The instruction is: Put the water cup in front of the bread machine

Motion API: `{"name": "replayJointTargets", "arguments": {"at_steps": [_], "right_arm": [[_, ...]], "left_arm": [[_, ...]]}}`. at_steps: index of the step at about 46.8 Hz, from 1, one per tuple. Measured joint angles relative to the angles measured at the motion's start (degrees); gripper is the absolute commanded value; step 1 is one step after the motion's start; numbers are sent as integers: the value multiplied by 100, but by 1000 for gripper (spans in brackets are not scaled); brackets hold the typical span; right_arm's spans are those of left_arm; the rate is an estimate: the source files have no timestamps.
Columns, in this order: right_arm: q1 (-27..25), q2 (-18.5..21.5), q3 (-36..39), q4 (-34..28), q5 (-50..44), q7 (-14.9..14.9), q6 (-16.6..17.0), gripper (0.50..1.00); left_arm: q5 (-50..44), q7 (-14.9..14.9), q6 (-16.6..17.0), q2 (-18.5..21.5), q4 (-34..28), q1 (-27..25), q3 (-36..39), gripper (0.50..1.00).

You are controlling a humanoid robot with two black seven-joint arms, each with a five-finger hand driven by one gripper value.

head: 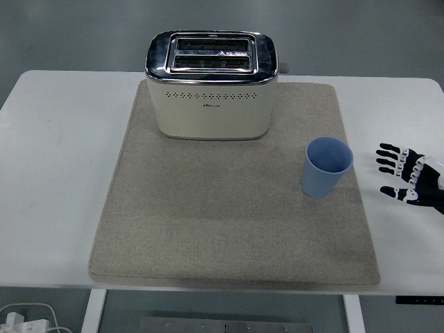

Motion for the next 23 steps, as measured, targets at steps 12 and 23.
{"name": "replayJointTargets", "arguments": {"at_steps": [12, 23], "right_arm": [[-32, 38, -49, 268, -187, 0, -355, 928], [-96, 87, -122, 539, -202, -1, -630, 928]], "left_arm": [[-1, 0, -2, 0, -28, -1, 0, 1000], [-1, 0, -2, 0, -39, -1, 2, 1000]]}}
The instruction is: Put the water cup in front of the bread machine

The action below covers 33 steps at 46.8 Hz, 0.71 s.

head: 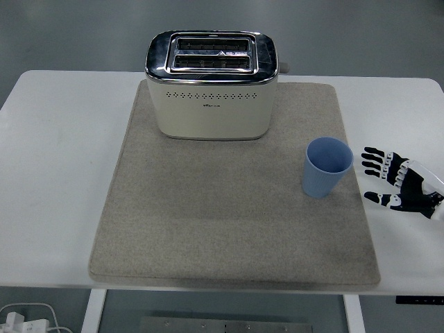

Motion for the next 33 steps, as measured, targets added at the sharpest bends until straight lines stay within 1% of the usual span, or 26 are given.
{"name": "replayJointTargets", "arguments": {"at_steps": [3, 9, 18, 26, 33], "right_arm": [[0, 5, -24, 39, 0, 0, -100, 928], [9, 46, -33, 68, 0, 0, -146, 928], [54, 244, -33, 126, 0, 0, -324, 928], [70, 423, -51, 126, -88, -1, -398, 926], [85, 475, -52, 123, -193, -1, -443, 928]], "left_arm": [[0, 0, 0, 0, -15, 0, -1, 1000], [0, 0, 0, 0, -32, 0, -2, 1000], [0, 0, 0, 0, -33, -4, 3, 1000], [-5, 0, 1, 0, -26, -12, 1, 1000], [-6, 0, 6, 0, -24, -12, -2, 1000]]}}
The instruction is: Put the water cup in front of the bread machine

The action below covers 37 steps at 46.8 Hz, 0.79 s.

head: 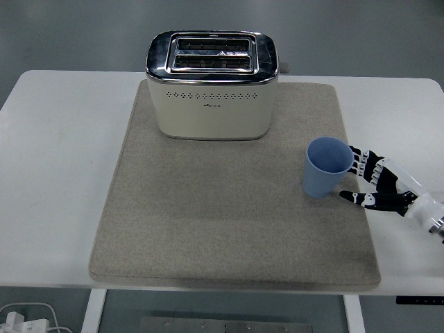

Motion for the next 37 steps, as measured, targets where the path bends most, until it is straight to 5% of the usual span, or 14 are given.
{"name": "replayJointTargets", "arguments": {"at_steps": [37], "right_arm": [[126, 430, 0, -9, -9, 0, -241, 928]], "left_arm": [[0, 0, 0, 0, -8, 3, -1, 1000]]}}
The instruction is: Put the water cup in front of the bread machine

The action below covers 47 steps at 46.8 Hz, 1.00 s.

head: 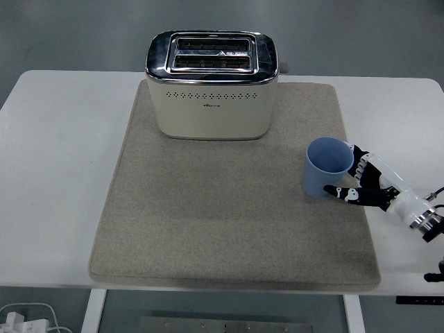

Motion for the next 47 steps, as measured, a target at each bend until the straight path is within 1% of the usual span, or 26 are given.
{"name": "replayJointTargets", "arguments": {"at_steps": [25, 38, 47], "right_arm": [[55, 472, -77, 0, -1, 0, -177, 928], [113, 520, -158, -32, -3, 0, -203, 928], [107, 687, -240, -164, -8, 0, -203, 928]], "left_arm": [[0, 0, -1, 0, 1, 1, 0, 1000], [0, 0, -1, 0, 0, 1, 0, 1000], [0, 0, -1, 0, 0, 1, 0, 1000]]}}
